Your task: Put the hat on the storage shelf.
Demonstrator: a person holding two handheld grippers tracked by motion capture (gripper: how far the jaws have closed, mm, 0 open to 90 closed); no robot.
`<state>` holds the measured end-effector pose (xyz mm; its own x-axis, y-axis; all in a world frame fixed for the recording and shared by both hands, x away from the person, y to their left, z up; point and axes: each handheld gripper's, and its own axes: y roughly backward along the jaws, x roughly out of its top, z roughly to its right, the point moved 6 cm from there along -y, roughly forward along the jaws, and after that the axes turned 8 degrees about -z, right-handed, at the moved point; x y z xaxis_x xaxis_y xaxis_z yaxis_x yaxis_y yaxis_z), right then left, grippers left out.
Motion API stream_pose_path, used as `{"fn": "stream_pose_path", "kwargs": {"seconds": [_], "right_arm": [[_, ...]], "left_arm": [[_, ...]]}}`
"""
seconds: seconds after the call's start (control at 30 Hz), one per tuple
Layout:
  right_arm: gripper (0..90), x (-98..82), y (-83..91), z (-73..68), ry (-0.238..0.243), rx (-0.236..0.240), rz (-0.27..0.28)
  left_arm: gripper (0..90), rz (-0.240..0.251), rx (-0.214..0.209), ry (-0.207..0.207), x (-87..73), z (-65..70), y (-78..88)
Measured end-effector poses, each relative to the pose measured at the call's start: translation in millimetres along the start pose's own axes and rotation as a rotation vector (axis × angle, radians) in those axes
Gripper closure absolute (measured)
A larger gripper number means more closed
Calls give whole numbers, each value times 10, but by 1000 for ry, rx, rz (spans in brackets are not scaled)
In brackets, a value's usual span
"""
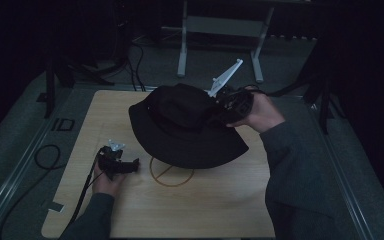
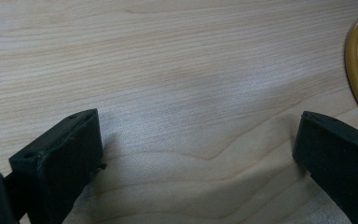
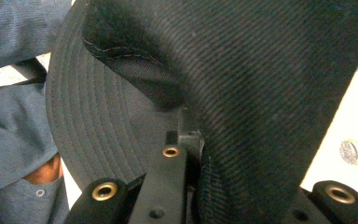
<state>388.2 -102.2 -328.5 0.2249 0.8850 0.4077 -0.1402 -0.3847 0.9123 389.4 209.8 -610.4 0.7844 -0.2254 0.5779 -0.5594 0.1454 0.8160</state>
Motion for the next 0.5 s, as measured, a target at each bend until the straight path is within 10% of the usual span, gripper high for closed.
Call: {"fn": "stream_pose_path", "kwargs": {"seconds": [0.5], "right_arm": [[810, 83, -202, -44, 13, 32, -47]], "left_arm": [[16, 5, -1, 4, 3, 4, -3]]}}
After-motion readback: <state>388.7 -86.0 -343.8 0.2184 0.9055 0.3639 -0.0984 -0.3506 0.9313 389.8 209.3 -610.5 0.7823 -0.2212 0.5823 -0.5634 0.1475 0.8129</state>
